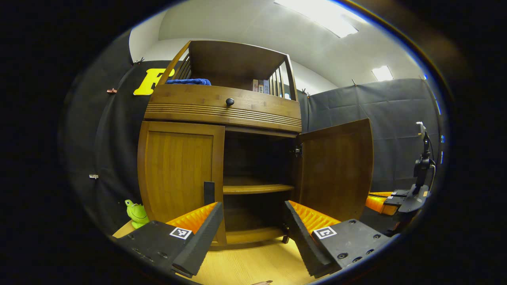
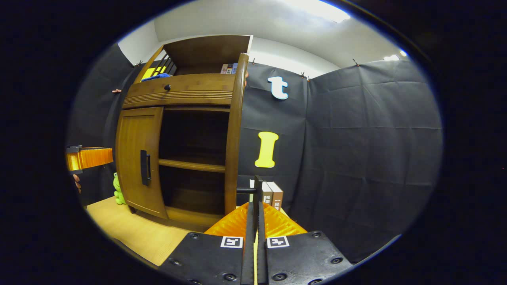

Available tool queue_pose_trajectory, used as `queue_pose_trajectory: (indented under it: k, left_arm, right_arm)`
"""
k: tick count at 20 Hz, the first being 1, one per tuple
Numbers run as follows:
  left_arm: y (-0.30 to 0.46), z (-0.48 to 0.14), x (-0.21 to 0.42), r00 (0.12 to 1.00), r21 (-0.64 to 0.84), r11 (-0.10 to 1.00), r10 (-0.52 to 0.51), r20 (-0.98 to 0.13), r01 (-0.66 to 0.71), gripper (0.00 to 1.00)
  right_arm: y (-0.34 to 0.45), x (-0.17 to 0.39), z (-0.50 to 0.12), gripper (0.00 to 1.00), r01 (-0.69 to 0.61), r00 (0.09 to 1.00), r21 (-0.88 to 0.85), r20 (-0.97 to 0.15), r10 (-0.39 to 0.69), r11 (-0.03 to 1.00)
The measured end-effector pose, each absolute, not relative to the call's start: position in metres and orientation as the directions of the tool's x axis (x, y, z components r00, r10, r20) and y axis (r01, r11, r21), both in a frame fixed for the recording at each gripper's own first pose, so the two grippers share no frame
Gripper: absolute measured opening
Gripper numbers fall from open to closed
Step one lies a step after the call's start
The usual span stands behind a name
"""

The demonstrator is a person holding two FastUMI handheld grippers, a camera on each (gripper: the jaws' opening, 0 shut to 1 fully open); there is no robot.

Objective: Open the right door of the double-door shoe cabinet with the right hand, and open the left door with the left hand.

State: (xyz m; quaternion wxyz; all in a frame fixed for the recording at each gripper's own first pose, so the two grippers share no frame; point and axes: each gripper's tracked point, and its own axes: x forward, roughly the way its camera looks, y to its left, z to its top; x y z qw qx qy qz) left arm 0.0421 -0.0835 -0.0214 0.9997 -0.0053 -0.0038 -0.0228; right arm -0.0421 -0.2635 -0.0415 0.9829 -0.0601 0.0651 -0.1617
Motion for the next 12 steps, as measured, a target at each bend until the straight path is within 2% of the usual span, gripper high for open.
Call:
queue_pose_trajectory:
  k: [6, 9, 10, 12]
  left_arm:
    - [-0.084, -0.019, 0.048, 0.999, -0.024, 0.999, -0.040, 0.020, 0.040, 0.95]
    - [-0.076, -0.022, 0.053, 1.000, -0.003, 1.000, -0.020, 0.018, 0.020, 0.94]
    - [-0.071, -0.023, 0.058, 1.000, 0.011, 1.000, -0.014, 0.020, 0.013, 0.96]
    - [-0.061, -0.025, 0.070, 1.000, 0.045, 0.999, 0.003, 0.031, -0.004, 0.95]
  right_arm:
    - [-0.265, -0.058, -0.023, 0.09, 0.310, 0.945, -0.090, -0.081, -0.317, 0.947]
    - [-0.232, -0.066, -0.003, 0.10, 0.244, 0.969, -0.047, -0.037, -0.246, 0.969]
    - [-0.219, -0.069, 0.005, 0.10, 0.216, 0.976, -0.035, -0.013, -0.217, 0.976]
    - [-0.202, -0.075, 0.022, 0.44, 0.176, 0.983, -0.040, 0.054, -0.174, 0.984]
